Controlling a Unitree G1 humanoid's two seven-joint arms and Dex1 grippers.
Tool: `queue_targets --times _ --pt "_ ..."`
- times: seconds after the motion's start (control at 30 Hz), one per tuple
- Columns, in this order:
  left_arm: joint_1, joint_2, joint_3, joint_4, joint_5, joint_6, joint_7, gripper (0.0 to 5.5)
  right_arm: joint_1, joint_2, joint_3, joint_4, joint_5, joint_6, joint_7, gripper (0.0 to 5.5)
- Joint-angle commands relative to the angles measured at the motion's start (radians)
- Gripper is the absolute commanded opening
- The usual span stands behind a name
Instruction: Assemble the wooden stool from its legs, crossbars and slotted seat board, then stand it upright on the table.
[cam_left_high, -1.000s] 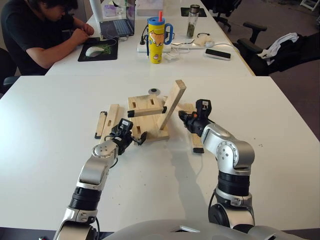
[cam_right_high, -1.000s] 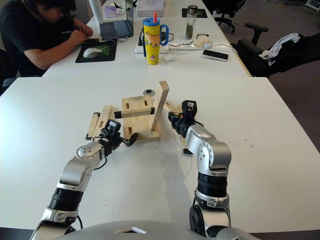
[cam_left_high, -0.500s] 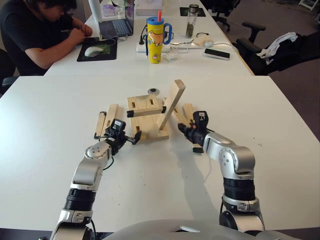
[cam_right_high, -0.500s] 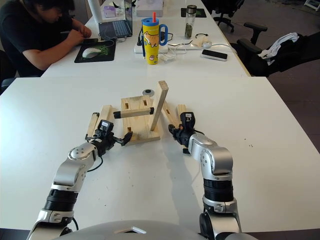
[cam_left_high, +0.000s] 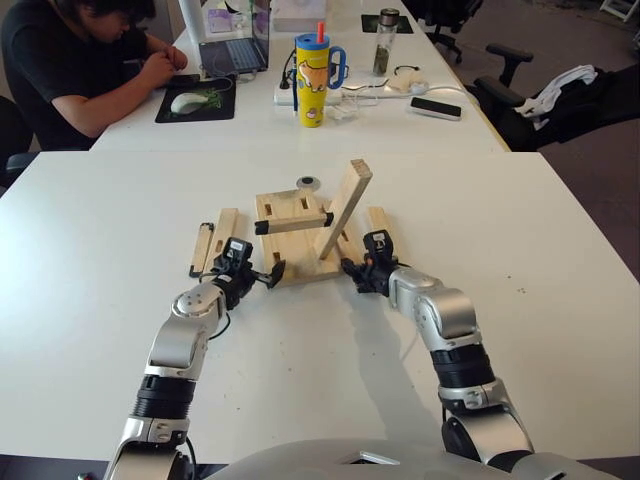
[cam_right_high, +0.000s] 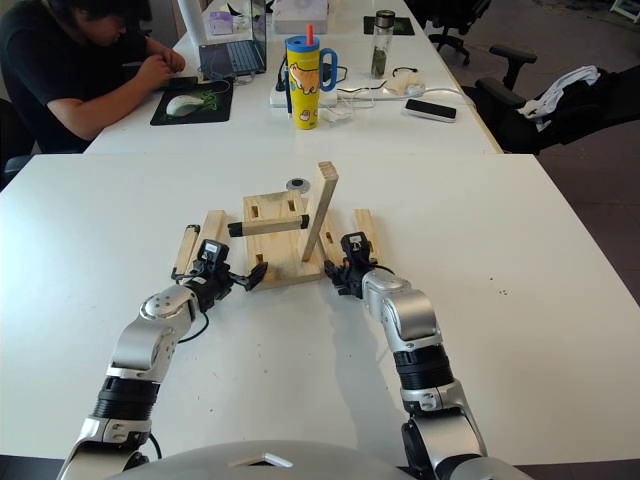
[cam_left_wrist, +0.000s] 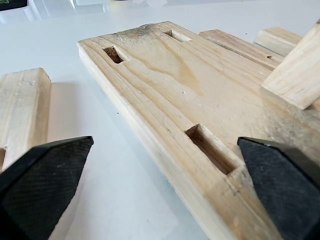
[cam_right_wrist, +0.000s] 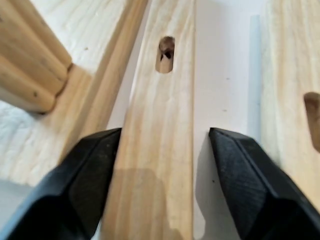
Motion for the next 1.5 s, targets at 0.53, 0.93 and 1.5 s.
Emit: queue_targets --times 0.53,0.93,1.5 --pt "-0.099 0.107 0.204 0.085 -0.091 -0.101 -0.06 5.4 -0.023 0.015 -0.163 -0.154 0.007 -0.256 -0.043 2.06" --pt "-0.419 0.215 0.434 -0.014 -0.59 0.17 -0.228 5.4 -0.225 -0.105 -0.468 -0.444 0.792 -0.053 0.171 2.06" --pt "-0.533 0.269 0.385 -0.167 -1.414 0.647 -0.211 5.4 -0.046 -0.407 -0.329 -0.52 1.419 0.215 0.358 2.06"
